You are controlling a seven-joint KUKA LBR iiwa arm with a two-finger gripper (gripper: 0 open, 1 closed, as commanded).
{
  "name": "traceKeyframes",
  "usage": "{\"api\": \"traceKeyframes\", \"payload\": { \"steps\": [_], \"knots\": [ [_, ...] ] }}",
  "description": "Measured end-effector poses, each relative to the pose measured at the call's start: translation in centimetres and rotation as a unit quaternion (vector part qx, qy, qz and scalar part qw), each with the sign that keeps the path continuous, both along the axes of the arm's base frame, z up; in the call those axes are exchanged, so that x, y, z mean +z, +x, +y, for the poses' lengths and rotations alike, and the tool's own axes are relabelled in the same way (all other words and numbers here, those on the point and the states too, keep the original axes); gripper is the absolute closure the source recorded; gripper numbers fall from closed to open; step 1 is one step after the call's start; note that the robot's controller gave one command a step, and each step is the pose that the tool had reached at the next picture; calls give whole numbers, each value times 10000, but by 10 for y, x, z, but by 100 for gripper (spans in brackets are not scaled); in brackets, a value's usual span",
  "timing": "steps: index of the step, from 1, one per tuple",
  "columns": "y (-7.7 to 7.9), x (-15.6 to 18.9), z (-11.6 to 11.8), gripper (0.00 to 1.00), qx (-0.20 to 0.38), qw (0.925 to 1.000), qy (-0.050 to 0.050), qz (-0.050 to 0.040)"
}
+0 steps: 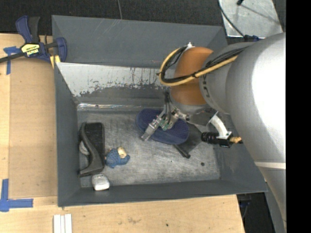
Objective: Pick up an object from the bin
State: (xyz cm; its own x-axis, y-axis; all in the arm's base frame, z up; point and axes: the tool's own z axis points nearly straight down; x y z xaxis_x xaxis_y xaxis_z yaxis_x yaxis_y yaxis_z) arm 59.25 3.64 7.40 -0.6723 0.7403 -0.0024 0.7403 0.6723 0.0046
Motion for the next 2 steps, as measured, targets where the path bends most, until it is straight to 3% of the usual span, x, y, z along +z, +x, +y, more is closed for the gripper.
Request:
{"api": "traceKeyframes", "payload": {
  "steps": [1,2],
  "knots": [
    [-11,0,17,0,-417,9991,-18,-40],
    [-10,1,17,100,-408,9992,-22,-51]
  ]
}}
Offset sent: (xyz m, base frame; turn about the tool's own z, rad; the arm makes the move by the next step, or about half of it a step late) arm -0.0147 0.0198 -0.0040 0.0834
